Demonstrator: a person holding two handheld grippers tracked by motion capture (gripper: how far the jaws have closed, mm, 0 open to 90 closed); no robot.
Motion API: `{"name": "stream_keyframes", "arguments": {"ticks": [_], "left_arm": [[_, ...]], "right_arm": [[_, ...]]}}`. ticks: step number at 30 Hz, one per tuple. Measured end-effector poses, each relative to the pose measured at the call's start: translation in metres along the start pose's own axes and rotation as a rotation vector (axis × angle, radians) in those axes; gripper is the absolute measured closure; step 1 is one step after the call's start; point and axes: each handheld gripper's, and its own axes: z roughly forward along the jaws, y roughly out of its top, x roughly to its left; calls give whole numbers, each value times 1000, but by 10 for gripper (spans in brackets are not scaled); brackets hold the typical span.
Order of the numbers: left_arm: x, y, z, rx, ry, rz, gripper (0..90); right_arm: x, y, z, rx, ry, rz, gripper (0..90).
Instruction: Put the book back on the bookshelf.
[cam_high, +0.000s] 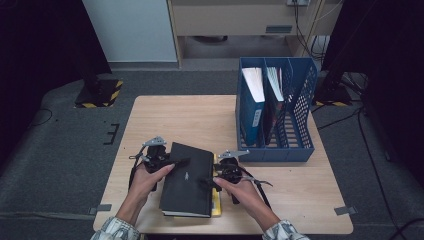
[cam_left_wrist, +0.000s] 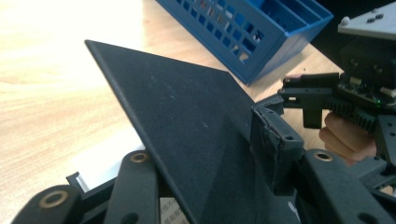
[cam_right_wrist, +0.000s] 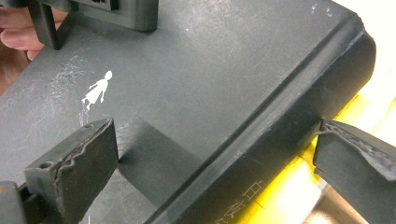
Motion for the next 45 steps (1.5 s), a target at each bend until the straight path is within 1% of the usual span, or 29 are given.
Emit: {"name": "stream_keyframes", "arguments": {"ticks": [3, 5, 7, 9, 10, 11, 13, 15, 16, 18, 21, 23, 25, 34, 36, 38, 41, 44, 45], "left_arm": [[4, -3, 2, 13, -9, 8, 491], [4, -4, 3, 18, -15, 27, 446], [3, -5, 5, 11, -25, 38, 401], [3, -5, 5, 0, -42, 41, 386], [3, -6, 6, 1, -50, 50, 366], [2, -6, 7, 6, -46, 54, 346], [3, -7, 9, 6, -46, 47, 348], [3, -8, 10, 14, -19, 36, 387], [3, -8, 11, 11, -19, 31, 402], [1, -6, 12, -2, -11, 39, 432], [0, -5, 16, -4, -19, 50, 440], [0, -5, 20, -7, -30, 45, 439], [-1, -4, 23, -8, -33, 52, 434], [-2, -2, 28, -4, -39, 65, 417], [-1, -2, 28, -5, -42, 66, 417], [-2, -2, 28, -6, -39, 69, 417], [-2, -2, 27, -3, -39, 71, 416], [-2, -1, 27, -2, -39, 67, 416], [-3, -1, 27, 0, -37, 71, 417]], "right_arm": [[0, -1, 1, 5, -2, 3, 5], [0, -1, 2, 6, -2, 1, 5], [-1, -1, 2, 6, -2, -2, 6], [-2, -1, 1, 4, 2, -3, 7], [-1, -1, 1, 3, 2, -1, 8], [-1, -1, 1, 3, -1, -5, 8], [0, 0, 0, 4, -8, -10, 7], [0, -1, 0, 8, -15, -18, 6], [0, -1, 0, 10, -20, -22, 6], [-1, -2, -2, 11, -24, -26, 6], [-4, -4, -6, 5, -24, -14, 6], [-6, -6, -9, 2, -26, -5, 6], [-8, -7, -12, 0, -31, 1, 6], [-12, -9, -15, 3, -32, 12, 1], [-12, -9, -16, 7, -30, 10, 5], [-13, -9, -17, 22, -21, 5, 6], [-12, -9, -18, 40, -3, -27, 7], [-14, -9, -19, 54, 15, -28, 5], [-15, -9, -18, 55, 19, -17, 1]]}}
